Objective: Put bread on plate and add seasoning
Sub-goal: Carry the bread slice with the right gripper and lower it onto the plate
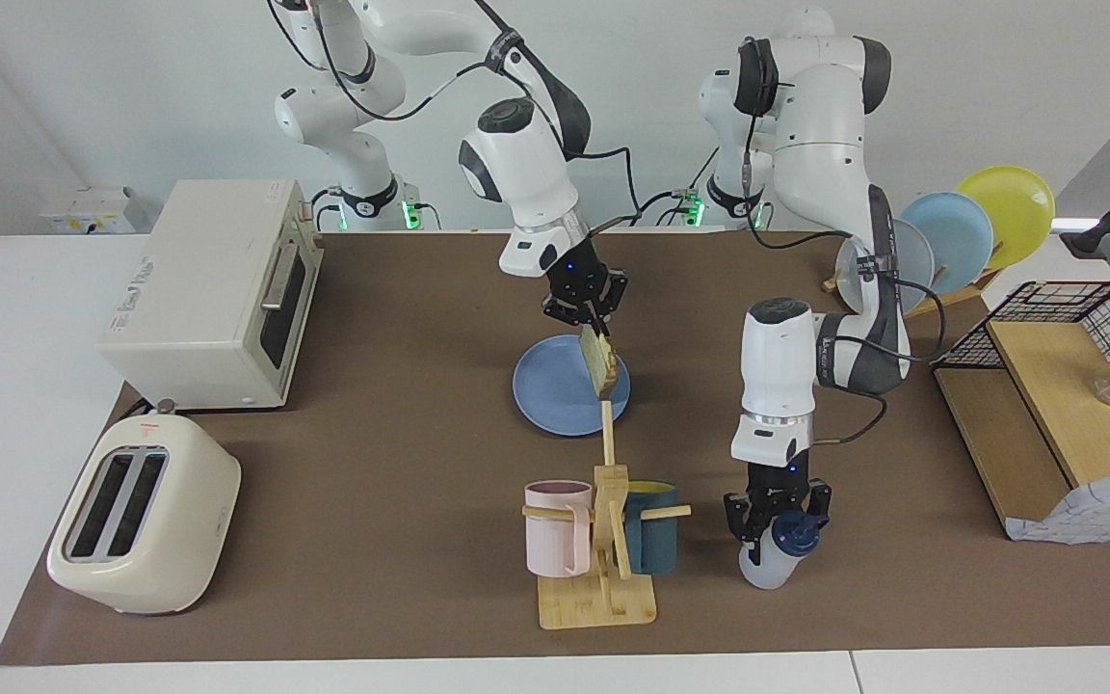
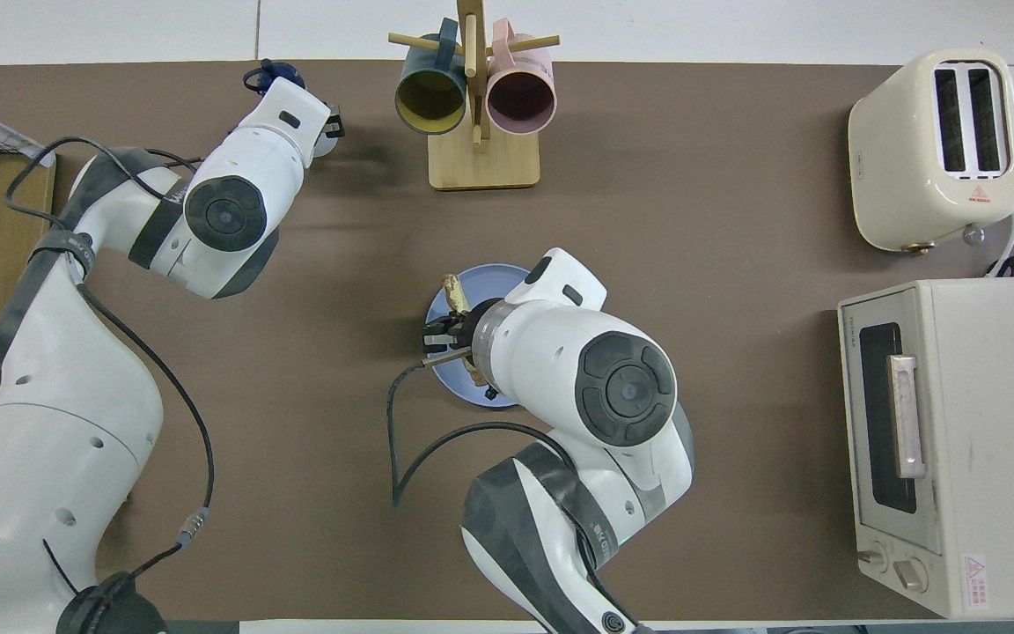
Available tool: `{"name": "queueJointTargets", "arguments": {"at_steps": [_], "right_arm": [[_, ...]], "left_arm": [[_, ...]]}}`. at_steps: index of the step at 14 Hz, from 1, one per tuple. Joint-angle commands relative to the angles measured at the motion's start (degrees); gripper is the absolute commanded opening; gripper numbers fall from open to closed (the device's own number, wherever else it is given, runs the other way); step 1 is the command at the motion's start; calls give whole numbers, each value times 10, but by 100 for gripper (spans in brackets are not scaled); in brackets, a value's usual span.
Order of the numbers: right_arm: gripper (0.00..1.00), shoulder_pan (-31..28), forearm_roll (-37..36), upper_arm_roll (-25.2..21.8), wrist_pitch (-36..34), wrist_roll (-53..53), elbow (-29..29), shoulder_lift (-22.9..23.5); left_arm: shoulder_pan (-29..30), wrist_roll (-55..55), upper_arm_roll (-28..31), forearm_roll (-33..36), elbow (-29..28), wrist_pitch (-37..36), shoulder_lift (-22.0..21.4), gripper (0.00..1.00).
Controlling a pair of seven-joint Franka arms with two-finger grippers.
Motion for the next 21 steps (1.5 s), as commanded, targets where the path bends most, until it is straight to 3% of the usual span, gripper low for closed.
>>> {"name": "queueJointTargets", "arguments": {"at_steps": [1, 5, 7, 10, 13, 16, 19, 20, 21], "right_arm": [[0, 12, 2, -3, 21, 11, -22, -8], [0, 14, 8, -2, 33, 48, -34, -11], [0, 13, 8, -2, 51, 49, -70, -20], [0, -8, 8, -3, 64, 45, -88, -25], [0, -38, 8, -3, 64, 22, -87, -23], [0, -56, 8, -3, 61, 7, -90, -23], [1, -58, 8, -3, 57, 11, -90, -23], [25, -59, 8, -3, 51, 12, -90, -24], [99, -59, 8, -4, 41, 11, -89, -25]], "left_arm": [[-2, -8, 7, 7, 19, -3, 12, 0], [7, -15, 7, 8, 15, 28, 11, 0], [15, -14, 7, 8, 1, 29, -7, 0], [23, -2, 6, 13, -91, 24, -96, 0], [22, 107, 4, 13, -173, 22, -173, 0], [11, 130, 0, 13, -240, 6, -235, 0], [-1, 140, -6, 13, -286, 3, -270, 0], [-6, 141, -8, 13, -288, -1, -271, 0], [-6, 140, -11, 12, -288, -8, -271, 0]]}}
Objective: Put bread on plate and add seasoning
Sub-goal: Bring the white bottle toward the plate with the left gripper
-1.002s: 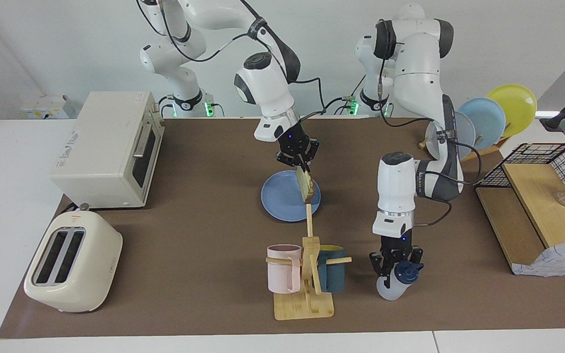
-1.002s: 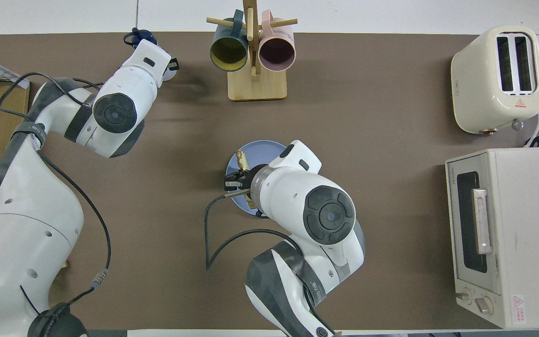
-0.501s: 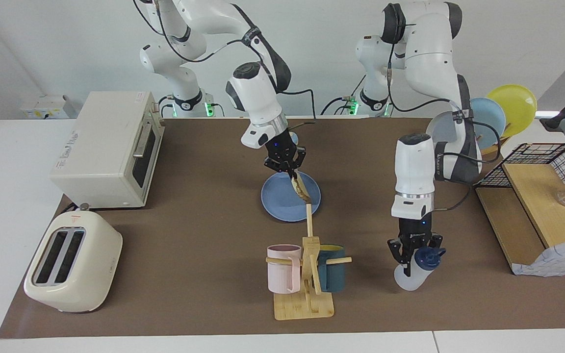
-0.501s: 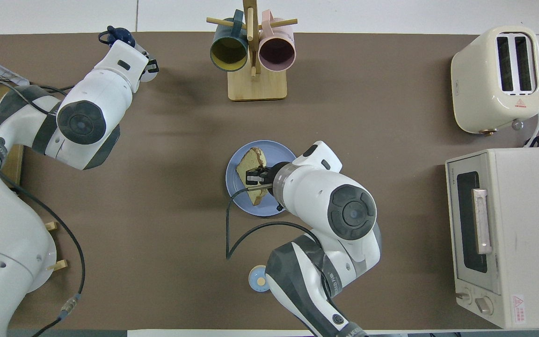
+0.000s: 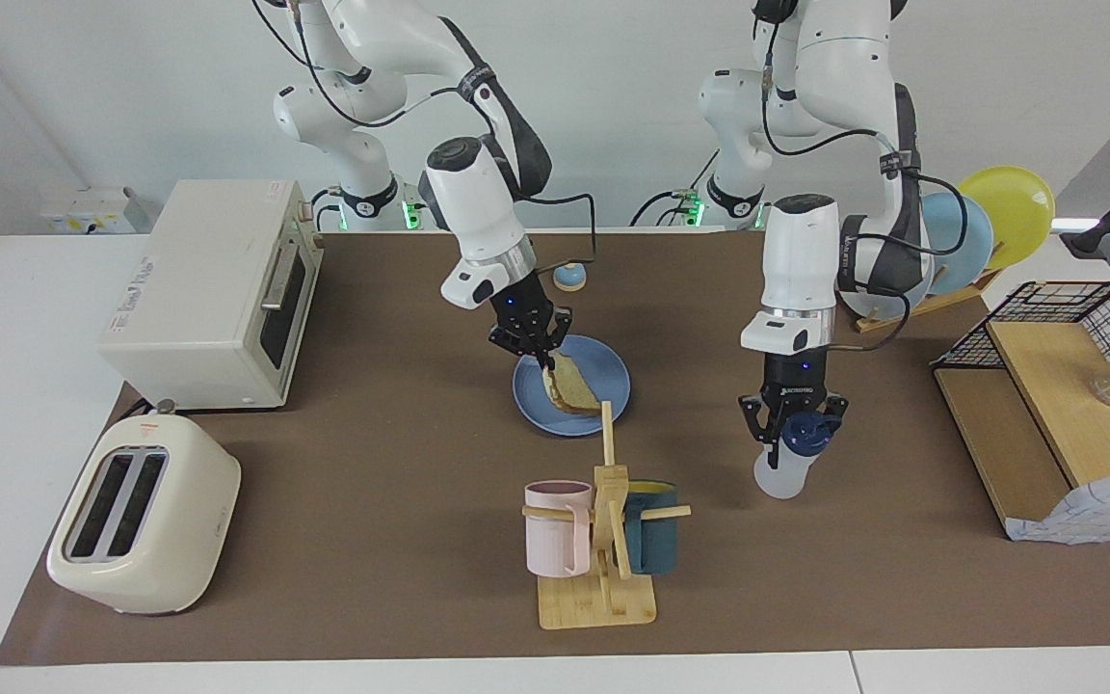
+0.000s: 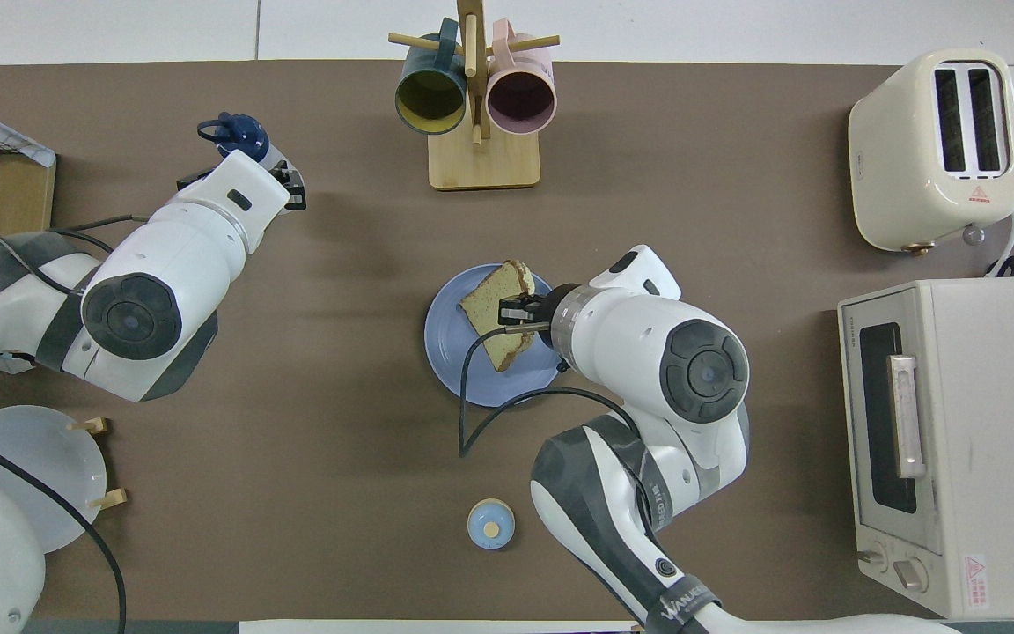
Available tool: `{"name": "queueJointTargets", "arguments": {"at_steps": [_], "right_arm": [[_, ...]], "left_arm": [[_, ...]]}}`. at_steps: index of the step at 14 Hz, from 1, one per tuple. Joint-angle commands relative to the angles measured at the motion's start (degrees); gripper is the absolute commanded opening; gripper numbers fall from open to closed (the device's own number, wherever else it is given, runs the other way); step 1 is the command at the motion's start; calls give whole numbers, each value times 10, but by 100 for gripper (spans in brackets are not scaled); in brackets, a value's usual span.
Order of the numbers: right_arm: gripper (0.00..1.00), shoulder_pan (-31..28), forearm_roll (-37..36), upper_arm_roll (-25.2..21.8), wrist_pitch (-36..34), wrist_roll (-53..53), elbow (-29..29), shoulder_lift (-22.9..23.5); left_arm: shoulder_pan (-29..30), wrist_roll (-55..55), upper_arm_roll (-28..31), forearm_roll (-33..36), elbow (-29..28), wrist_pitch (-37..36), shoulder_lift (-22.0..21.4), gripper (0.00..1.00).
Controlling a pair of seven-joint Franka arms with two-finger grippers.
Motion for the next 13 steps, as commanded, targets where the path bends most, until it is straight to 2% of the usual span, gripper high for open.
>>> {"name": "queueJointTargets", "arguments": {"at_steps": [1, 3, 5, 6, 7, 9, 11, 13], "right_arm": [[100, -5, 7, 3, -35, -6, -6, -13], [100, -5, 7, 0, -72, -8, 9, -17], [100, -1, 4, -3, -79, -15, 13, -25], [100, -13, 2, -4, -103, -23, 17, -35], [100, -35, 1, -3, -127, -44, 35, -31], [100, -48, 8, -2, -205, -64, 107, -13], [100, -46, 30, 0, -293, -63, 188, 3], [100, -51, 136, 0, -366, -64, 240, 5]], "left_arm": [[-6, 7, -2, 4, -21, -23, -21, 0], [-6, 7, -5, -42, 0, -57, -16, 0], [-2, 31, -28, -65, 51, -137, -6, 0], [-2, 66, -41, -101, 65, -172, -5, 0], [-3, 125, -52, -156, 86, -215, -4, 0], [-7, 318, -55, -264, 124, -339, -13, 0], [-6, 454, -53, -307, 111, -411, -64, 0], [-8, 583, -54, -315, 108, -491, -101, 0]]}}
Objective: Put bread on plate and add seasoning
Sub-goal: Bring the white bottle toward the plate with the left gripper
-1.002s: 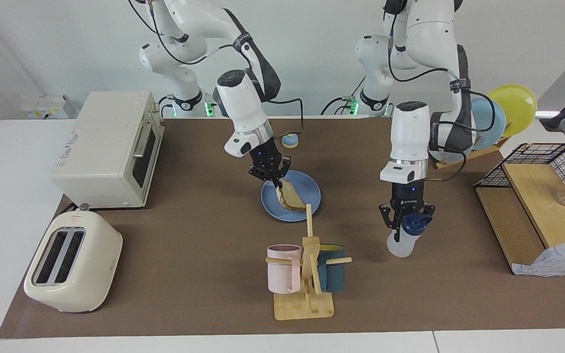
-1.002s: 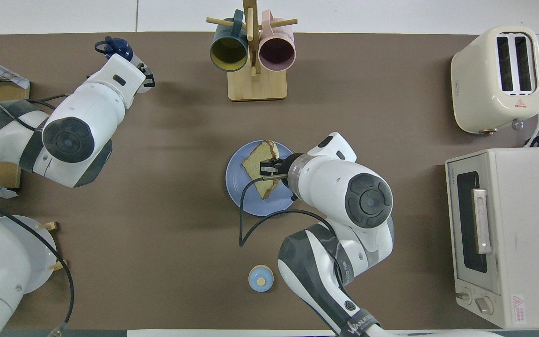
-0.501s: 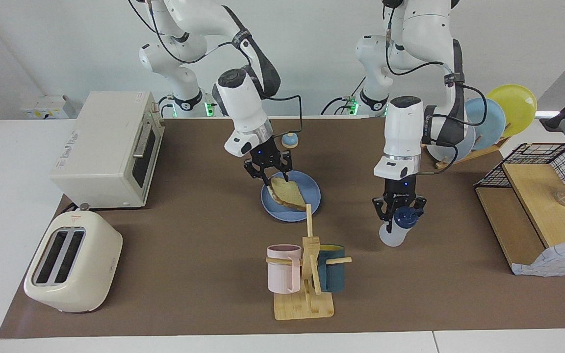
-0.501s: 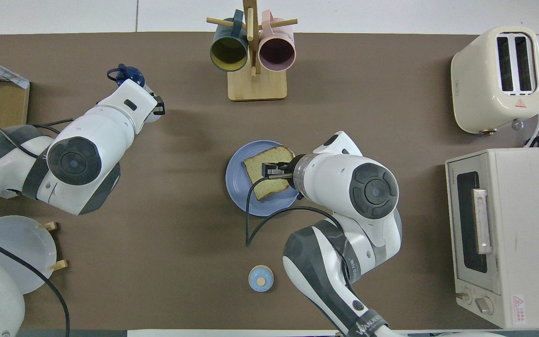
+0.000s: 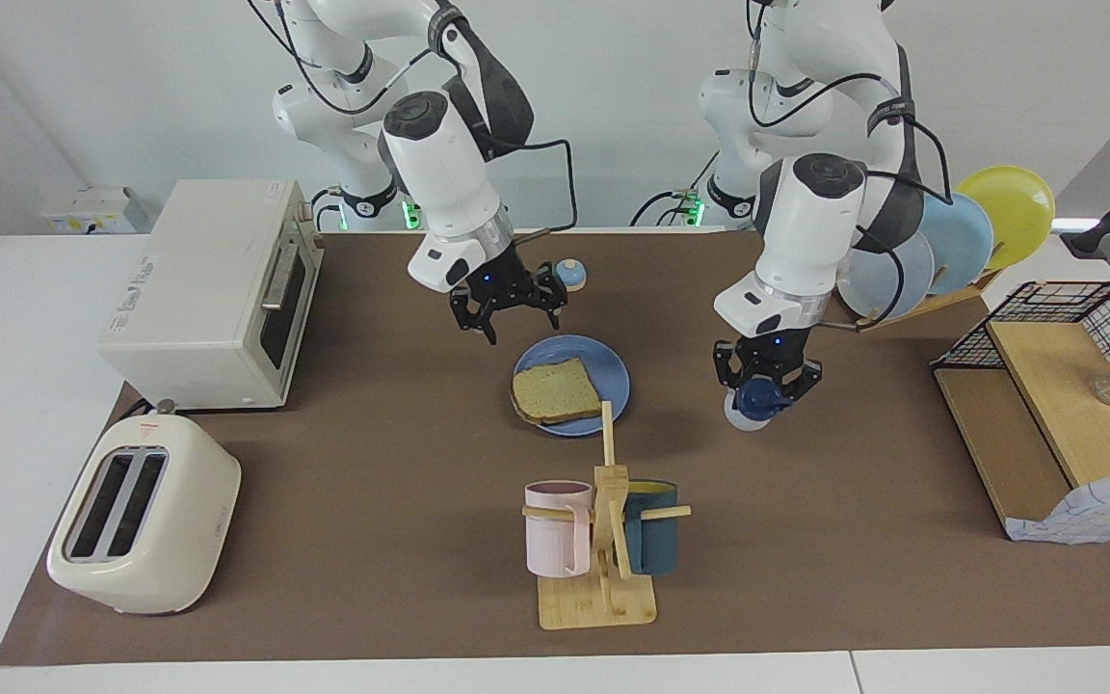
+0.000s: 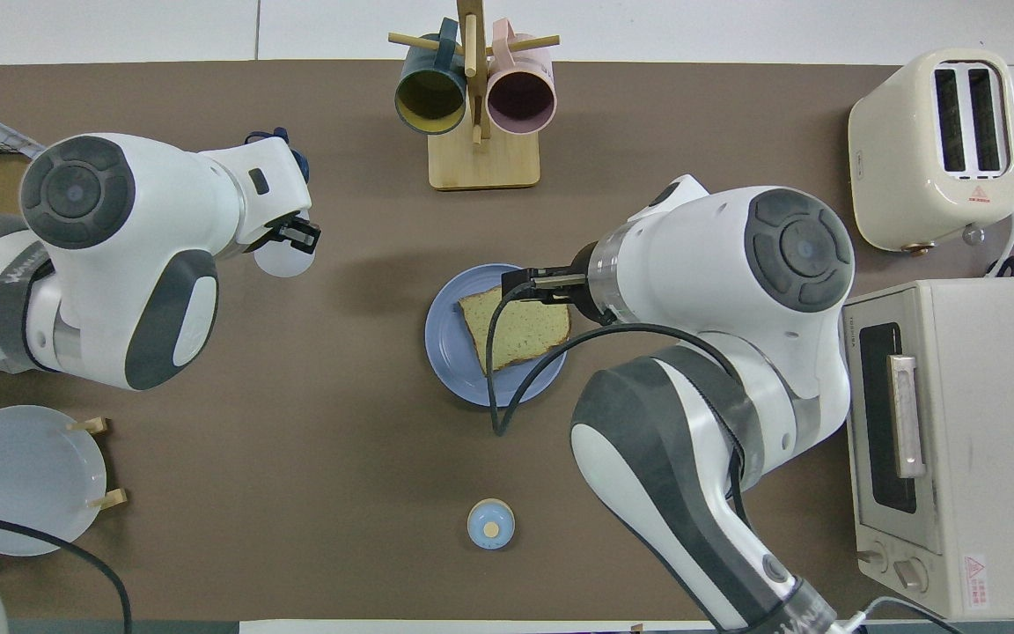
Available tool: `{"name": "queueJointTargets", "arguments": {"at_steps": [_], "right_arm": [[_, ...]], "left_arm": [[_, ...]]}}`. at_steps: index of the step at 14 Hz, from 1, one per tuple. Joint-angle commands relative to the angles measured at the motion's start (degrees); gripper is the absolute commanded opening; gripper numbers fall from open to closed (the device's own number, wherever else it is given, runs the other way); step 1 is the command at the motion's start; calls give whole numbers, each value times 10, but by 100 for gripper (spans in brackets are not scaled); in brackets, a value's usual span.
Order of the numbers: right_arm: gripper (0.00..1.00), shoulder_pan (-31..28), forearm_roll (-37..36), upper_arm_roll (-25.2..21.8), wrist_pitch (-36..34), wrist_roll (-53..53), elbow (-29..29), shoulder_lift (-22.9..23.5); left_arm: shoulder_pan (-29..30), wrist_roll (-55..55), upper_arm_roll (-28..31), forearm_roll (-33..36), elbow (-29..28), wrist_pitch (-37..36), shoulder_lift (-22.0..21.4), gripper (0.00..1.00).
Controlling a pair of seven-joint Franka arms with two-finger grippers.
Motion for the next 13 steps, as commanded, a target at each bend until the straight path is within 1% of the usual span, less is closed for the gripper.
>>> {"name": "queueJointTargets", "arguments": {"at_steps": [1, 2, 3, 5, 7, 8, 9, 11, 12, 13], "right_arm": [[100, -6, 128, 2, -79, -9, 73, 15], [100, -2, 142, 1, -84, -4, 78, 7], [100, 1, 142, 3, -86, 24, 77, -3], [100, 0, 152, 4, -90, 76, 78, -10], [100, 6, 152, 8, -107, 107, 77, -13], [100, 18, 152, 8, -109, 128, 76, -15], [80, 28, 152, 9, -109, 166, 77, -17], [76, 29, 171, 8, -120, 214, 78, -17], [66, 31, 196, 8, -119, 238, 79, -17], [55, 37, 203, 9, -110, 267, 82, -17]], "left_arm": [[-5, 162, 2, -31, -20, -106, -73, 0], [-12, 204, 2, -39, -29, -138, -97, 0], [-27, 245, 3, -40, -40, -173, -126, 0], [-60, 285, 4, -40, -67, -217, -174, 0], [-87, 345, 4, -40, -80, -264, -205, 0], [-95, 376, 4, -40, -79, -290, -210, 0], [-104, 428, 3, -40, -89, -312, -228, 0], [-112, 428, 3, -40, -104, -307, -238, 0], [-115, 427, 3, -41, -116, -299, -248, 0], [-115, 425, 3, -41, -126, -292, -251, 0]]}}
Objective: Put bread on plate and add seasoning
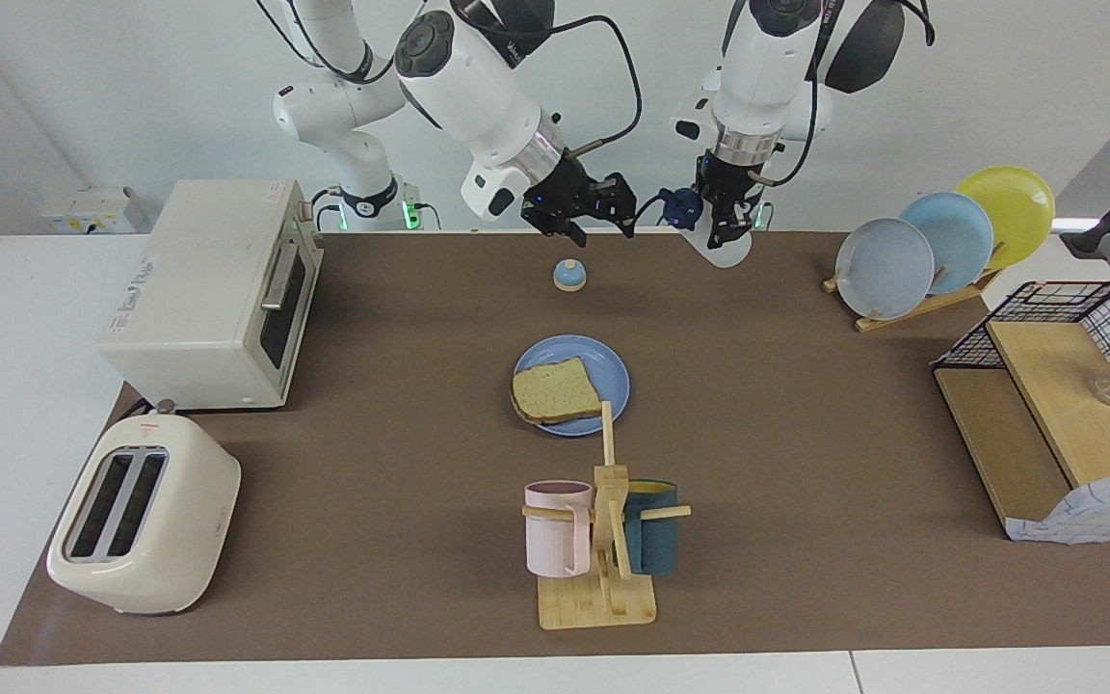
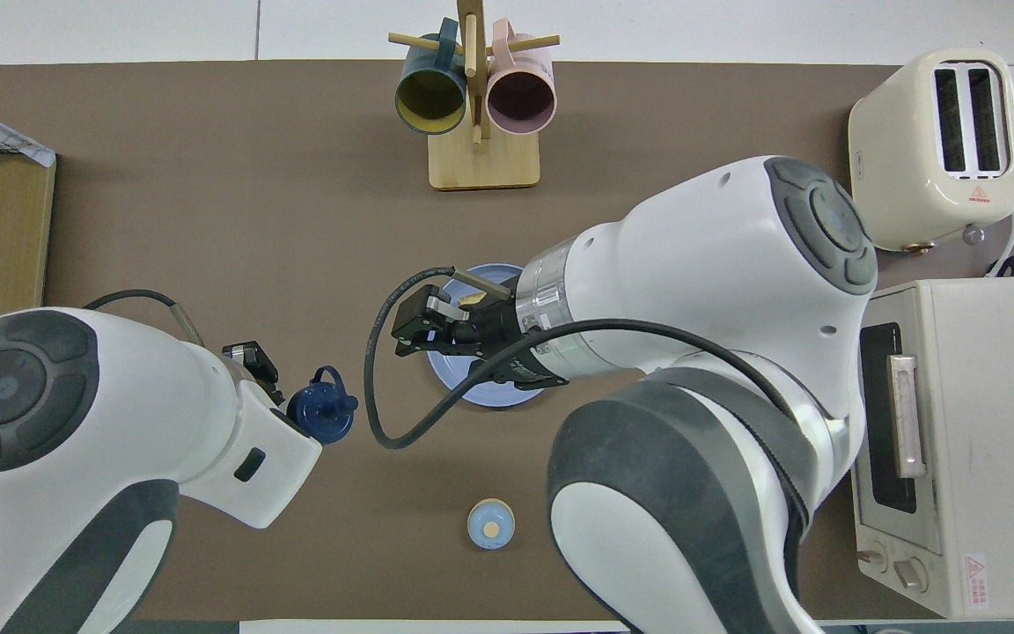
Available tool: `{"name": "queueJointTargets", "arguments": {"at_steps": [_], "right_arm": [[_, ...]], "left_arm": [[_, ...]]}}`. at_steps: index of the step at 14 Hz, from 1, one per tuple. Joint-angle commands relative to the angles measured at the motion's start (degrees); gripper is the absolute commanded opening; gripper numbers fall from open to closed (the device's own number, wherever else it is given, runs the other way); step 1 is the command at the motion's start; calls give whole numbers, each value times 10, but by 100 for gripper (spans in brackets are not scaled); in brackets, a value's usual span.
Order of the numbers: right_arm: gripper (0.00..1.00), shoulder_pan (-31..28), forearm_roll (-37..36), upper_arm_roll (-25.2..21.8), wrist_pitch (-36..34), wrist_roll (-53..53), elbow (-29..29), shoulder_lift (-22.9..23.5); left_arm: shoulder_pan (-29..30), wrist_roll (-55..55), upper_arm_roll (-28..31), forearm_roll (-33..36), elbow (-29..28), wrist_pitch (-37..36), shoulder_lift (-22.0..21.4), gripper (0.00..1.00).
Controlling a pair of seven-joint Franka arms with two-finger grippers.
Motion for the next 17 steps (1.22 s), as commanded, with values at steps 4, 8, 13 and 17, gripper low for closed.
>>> {"name": "queueJointTargets", "arguments": {"at_steps": [4, 8, 13, 17], "right_arm": [[55, 43, 17, 1, 11, 143, 10, -6], [54, 76, 15, 2, 72, 190, 1, -7], [41, 76, 14, 1, 65, 189, 0, -7], [0, 75, 10, 1, 58, 185, -2, -10]], "left_arm": [[-10, 2, 8, -18, -54, 28, -39, 0], [-10, -1, 8, -19, -54, 32, -39, 0], [-10, -1, 8, -20, -54, 32, -39, 0], [-10, -3, 8, -20, -54, 32, -39, 0]]}}
